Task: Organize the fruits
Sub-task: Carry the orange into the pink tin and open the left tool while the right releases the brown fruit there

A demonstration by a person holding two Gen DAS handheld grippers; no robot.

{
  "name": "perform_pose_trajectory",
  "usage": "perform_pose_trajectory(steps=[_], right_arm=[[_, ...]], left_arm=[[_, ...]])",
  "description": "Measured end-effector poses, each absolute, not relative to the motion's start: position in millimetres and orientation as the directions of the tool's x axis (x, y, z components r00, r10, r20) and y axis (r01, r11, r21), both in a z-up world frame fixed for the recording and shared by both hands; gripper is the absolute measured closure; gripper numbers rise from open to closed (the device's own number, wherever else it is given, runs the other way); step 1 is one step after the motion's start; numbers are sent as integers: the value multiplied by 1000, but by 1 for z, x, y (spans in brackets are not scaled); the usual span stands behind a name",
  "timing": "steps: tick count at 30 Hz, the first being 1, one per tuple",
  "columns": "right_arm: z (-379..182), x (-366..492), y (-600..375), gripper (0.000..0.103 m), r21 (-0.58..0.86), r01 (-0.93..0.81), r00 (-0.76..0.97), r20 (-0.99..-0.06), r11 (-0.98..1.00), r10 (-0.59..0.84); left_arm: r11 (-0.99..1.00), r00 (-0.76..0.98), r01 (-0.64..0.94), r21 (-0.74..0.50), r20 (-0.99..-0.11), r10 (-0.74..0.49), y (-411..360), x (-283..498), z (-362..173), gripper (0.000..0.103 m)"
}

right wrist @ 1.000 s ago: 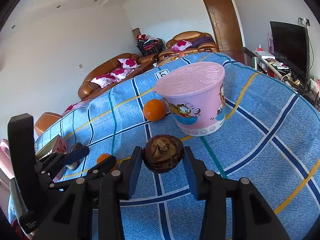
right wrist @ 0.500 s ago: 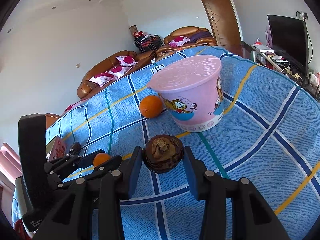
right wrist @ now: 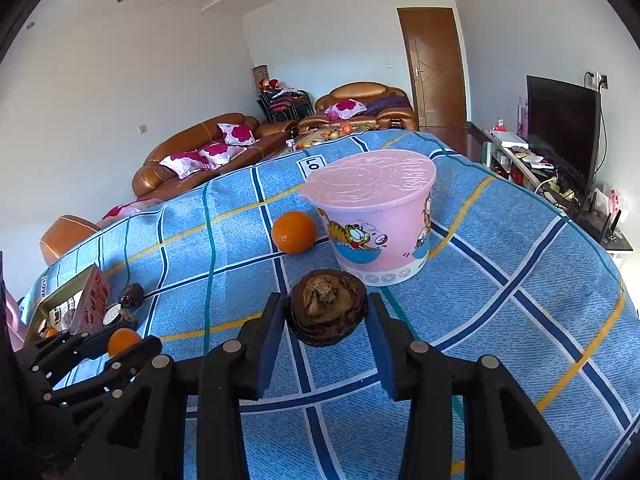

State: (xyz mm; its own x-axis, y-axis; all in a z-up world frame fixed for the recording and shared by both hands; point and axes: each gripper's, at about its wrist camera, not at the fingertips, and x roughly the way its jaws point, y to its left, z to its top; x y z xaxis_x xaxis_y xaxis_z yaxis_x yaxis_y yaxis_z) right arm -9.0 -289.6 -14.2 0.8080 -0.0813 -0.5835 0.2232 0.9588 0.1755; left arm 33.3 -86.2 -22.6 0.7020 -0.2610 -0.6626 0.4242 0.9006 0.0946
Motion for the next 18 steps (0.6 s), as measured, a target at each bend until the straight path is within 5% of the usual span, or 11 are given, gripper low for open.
perform_pose_trajectory(steps=[18], right_arm=[[7, -6, -181, 59, 138, 64, 827, -561, 988, 25]], left_arm=[[950, 791, 303, 73, -575, -208, 5, 37, 1, 65]])
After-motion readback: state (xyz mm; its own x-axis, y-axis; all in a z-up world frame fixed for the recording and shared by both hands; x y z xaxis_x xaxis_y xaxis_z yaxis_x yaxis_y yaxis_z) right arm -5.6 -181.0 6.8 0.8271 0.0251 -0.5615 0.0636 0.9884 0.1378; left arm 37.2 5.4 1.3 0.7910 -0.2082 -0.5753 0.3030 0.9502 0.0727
